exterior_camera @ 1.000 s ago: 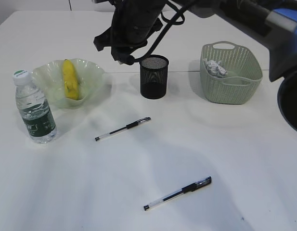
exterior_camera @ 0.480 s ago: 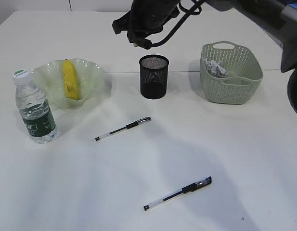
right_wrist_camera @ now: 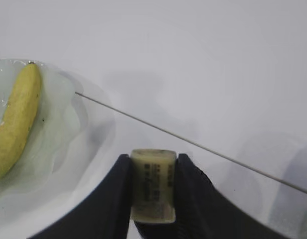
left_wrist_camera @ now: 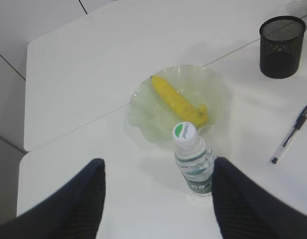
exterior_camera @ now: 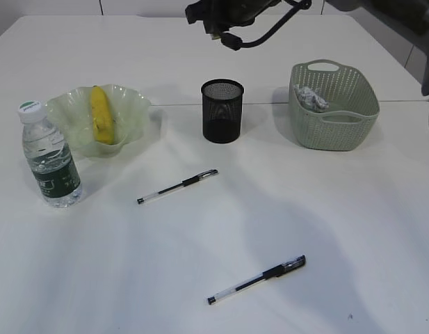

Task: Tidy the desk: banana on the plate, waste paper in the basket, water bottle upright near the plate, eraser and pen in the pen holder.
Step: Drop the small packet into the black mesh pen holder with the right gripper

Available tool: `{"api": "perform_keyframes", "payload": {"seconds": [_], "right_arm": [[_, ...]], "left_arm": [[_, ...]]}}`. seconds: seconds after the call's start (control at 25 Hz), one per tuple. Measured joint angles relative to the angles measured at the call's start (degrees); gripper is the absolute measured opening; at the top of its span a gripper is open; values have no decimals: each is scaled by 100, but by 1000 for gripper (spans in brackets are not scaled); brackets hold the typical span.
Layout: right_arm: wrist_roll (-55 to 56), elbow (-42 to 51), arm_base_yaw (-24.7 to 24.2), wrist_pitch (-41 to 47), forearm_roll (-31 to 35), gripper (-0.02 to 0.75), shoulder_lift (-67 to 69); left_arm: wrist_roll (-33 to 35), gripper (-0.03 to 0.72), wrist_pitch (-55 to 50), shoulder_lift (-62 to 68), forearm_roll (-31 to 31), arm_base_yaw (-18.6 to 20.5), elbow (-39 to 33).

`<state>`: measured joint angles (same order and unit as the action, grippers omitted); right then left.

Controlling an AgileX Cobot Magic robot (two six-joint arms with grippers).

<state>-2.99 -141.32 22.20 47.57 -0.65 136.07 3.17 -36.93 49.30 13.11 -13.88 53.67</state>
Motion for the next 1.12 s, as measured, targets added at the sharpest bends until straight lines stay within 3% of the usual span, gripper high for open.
{"api": "perform_keyframes", "payload": {"seconds": [0.8,1.12], "right_arm": [[13,-13,-29,-415,-72,198,536],[26,-13,-308,-440,-108,198,536]], "left_arm": [[0,475,0,0,0,0,0],[0,475,0,0,0,0,0]]}}
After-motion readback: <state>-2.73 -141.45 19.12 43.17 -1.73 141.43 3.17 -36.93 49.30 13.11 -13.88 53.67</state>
